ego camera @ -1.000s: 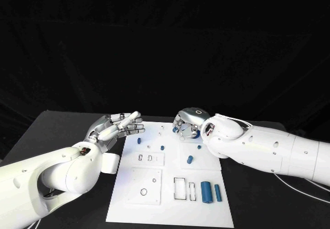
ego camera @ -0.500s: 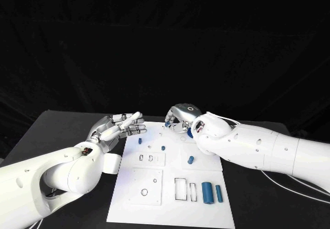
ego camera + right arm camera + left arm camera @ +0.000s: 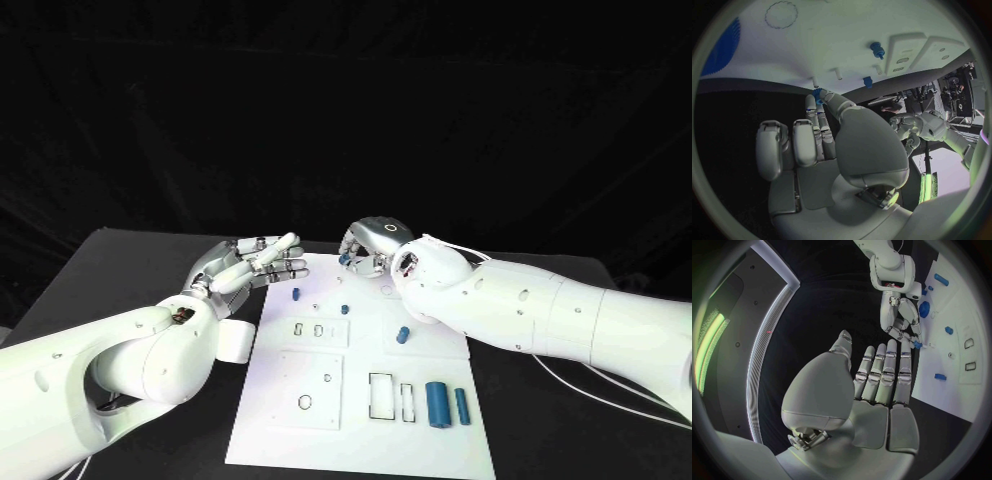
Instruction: Assemble the parts on the task board
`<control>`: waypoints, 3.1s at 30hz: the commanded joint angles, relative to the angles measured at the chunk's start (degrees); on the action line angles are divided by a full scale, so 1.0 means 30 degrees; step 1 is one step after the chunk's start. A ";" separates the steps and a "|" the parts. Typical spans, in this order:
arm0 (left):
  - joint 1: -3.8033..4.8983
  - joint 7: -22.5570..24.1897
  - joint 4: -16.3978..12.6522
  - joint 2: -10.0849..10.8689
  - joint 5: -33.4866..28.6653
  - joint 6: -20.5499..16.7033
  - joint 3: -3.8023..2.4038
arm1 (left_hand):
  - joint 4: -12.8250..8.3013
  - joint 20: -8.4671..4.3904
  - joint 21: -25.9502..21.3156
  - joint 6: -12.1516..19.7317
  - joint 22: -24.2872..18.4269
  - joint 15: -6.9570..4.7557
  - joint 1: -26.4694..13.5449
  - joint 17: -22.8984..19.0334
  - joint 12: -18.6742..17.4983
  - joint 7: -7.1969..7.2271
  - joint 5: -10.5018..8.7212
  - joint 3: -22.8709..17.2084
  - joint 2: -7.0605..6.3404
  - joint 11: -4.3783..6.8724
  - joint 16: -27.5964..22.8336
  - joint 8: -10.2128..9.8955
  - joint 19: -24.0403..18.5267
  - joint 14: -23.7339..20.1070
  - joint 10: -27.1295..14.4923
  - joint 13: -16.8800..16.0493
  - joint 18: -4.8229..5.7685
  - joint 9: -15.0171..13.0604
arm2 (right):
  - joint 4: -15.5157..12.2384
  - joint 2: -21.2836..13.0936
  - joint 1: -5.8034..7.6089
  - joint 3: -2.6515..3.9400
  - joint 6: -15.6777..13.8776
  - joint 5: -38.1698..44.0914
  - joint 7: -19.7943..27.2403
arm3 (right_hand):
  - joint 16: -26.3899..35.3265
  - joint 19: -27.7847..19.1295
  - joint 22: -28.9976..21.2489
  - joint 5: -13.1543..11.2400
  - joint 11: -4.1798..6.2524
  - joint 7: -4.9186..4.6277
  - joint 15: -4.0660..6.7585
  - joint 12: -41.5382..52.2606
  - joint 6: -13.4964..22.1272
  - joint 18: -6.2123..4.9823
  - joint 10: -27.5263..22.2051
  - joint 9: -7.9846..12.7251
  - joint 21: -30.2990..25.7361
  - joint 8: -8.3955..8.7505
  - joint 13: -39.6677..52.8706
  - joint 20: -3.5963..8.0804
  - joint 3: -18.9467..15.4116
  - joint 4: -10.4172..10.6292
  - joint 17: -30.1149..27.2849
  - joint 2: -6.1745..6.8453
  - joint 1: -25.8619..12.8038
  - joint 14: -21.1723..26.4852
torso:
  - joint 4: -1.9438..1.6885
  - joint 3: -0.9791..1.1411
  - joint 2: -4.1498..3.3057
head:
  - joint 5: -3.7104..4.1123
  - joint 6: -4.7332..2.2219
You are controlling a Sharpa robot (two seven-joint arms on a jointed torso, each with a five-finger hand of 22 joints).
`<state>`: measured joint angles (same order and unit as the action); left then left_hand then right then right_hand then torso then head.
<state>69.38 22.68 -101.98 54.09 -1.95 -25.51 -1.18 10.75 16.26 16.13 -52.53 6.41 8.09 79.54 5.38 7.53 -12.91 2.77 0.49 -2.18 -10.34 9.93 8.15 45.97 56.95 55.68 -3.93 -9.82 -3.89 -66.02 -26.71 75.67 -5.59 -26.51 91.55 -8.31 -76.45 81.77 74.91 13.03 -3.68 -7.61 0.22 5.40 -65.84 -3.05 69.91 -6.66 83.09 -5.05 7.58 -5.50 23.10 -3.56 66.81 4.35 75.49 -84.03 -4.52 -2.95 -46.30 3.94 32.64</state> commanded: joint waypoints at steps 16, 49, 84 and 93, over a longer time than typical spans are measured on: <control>0.0095 0.0032 -0.0017 -0.0005 0.0100 0.0347 -0.0021 | -0.0059 -0.0003 -0.0018 -0.0046 -0.0044 0.0151 0.0137 -0.0033 -0.0082 -0.0139 0.0056 0.0024 0.0118 -0.0100 -0.0100 -0.0106 0.0112 -0.0027 0.0084 0.0033 -0.0220 0.0020 | -0.0349 -0.0294 -0.0091 -0.0020 0.1024 0.0236 -0.0301 | -0.0042 0.0161 0.0947 -0.0069 -0.0056 0.0017 0.0134 -0.0040 -0.0064 0.0111 0.0086 -0.0044 0.0055 -0.0024 0.0002 -0.0021 0.0035 0.0125 -0.0050 0.0189 -0.0034 -0.0662 | 0.0018 -0.0012 -0.0031 | -0.0101 0.0115; 0.0234 -0.0132 0.0097 -0.0102 0.0100 0.0357 -0.0021 | -0.0082 0.0012 -0.0064 -0.0021 -0.0088 0.0185 0.0122 -0.0055 -0.0174 -0.0167 0.0056 0.0079 0.0137 -0.0130 -0.0209 -0.0179 0.0068 -0.0088 0.0051 0.0037 -0.0209 0.0028 | 0.0381 0.0401 -0.0055 -0.0023 0.1387 0.0188 -0.0841 | 0.0458 -0.0674 -0.0112 -0.0427 -0.0618 -0.0561 -0.0329 -0.0607 0.1959 -0.0140 -0.1289 0.0206 -0.0643 0.0543 -0.0133 -0.0389 -0.0217 0.0882 -0.1015 0.1337 -0.0941 -0.0333 | 0.0011 -0.0043 -0.0067 | -0.0127 0.0050; 0.0256 -0.0280 0.0352 0.0057 0.0100 0.0600 -0.0010 | -0.0085 0.0018 -0.0079 -0.0021 -0.0103 0.0194 0.0105 -0.0062 -0.0200 -0.0168 0.0055 0.0108 0.0135 -0.0134 -0.0246 -0.0201 0.0053 -0.0105 0.0051 0.0035 -0.0206 0.0028 | -0.4713 -0.7303 0.0434 0.0140 0.3602 -0.5306 -0.0772 | -0.2550 0.1001 0.2555 0.2312 0.0013 -0.0309 0.0135 1.7977 0.4154 0.0387 -0.0140 -0.0581 0.0696 -0.0938 1.6459 -0.0033 -0.8251 0.4171 0.3558 0.1061 0.0422 -0.1172 | 0.0380 -0.0011 -0.0087 | 0.0107 -0.0347; 0.0255 -0.0295 0.0392 0.0032 0.0100 0.0608 -0.0008 | -0.0091 0.0020 -0.0087 -0.0037 -0.0113 0.0194 0.0103 -0.0064 -0.0208 -0.0156 0.0055 0.0122 0.0144 -0.0127 -0.0264 -0.0207 0.0049 -0.0102 0.0072 0.0031 -0.0206 0.0024 | -0.3810 -0.6447 0.0317 0.0131 0.3657 -0.5746 -0.0632 | -0.3042 0.1167 0.2846 0.2364 -0.0084 -0.0390 0.0023 1.9878 0.4389 0.0446 0.0321 -0.0715 0.0848 -0.1231 1.8308 -0.0139 -0.8658 0.4611 0.4487 0.0890 0.0853 -0.1331 | 0.0364 -0.0039 -0.0070 | 0.0116 -0.0235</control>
<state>70.06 21.61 -100.75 54.32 -1.92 -24.89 -1.16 10.60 16.26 16.13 -52.53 6.15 8.29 79.54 5.26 7.30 -12.91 2.77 0.65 -2.18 -10.34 9.27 7.87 45.97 56.74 55.68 -3.90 -9.81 -3.86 -77.70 -46.25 76.69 -5.20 -17.06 75.49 -10.91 -85.32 83.91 74.93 19.85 -4.07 -8.80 0.72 64.94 -53.20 -2.43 70.59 -8.77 85.31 -8.62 62.41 -5.63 -2.64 10.28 74.95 6.97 77.53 -84.14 -3.35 -3.02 -46.55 4.24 31.85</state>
